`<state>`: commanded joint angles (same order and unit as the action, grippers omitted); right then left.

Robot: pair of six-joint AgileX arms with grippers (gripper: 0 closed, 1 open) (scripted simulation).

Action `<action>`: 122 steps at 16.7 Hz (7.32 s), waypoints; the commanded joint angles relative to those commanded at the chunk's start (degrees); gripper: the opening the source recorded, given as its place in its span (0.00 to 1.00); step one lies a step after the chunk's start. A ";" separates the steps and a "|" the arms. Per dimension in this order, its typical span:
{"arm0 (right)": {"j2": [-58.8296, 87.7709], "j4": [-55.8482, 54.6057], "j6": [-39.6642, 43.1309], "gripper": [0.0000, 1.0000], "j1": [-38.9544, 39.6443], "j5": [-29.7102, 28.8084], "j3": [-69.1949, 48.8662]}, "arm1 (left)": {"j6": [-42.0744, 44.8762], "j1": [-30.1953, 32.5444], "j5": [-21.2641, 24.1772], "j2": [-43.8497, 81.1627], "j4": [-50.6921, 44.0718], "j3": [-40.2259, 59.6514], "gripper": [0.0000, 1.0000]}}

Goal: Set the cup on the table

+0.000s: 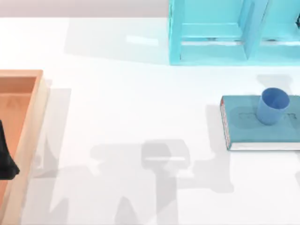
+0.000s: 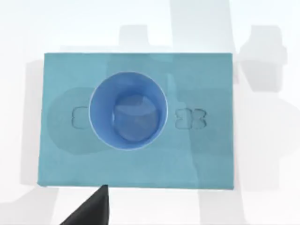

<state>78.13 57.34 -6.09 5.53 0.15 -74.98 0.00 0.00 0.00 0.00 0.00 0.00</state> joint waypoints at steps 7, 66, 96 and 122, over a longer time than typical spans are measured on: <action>29.55 21.46 -2.36 1.00 2.00 0.07 -27.87 | 0.00 0.00 0.00 0.00 0.00 0.00 1.00; 36.86 15.96 -3.24 0.00 2.61 0.05 -23.51 | 0.00 0.00 0.00 0.00 0.00 0.00 1.00; 67.90 37.60 -35.92 0.00 35.08 0.59 -77.19 | 0.00 0.00 0.00 0.00 0.00 0.00 1.00; 64.06 21.36 -36.84 0.83 36.08 0.48 -57.55 | 0.00 0.00 0.00 0.00 0.00 0.00 1.00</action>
<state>142.18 78.70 -42.93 41.61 0.63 -132.53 0.00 0.00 0.00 0.00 0.00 0.00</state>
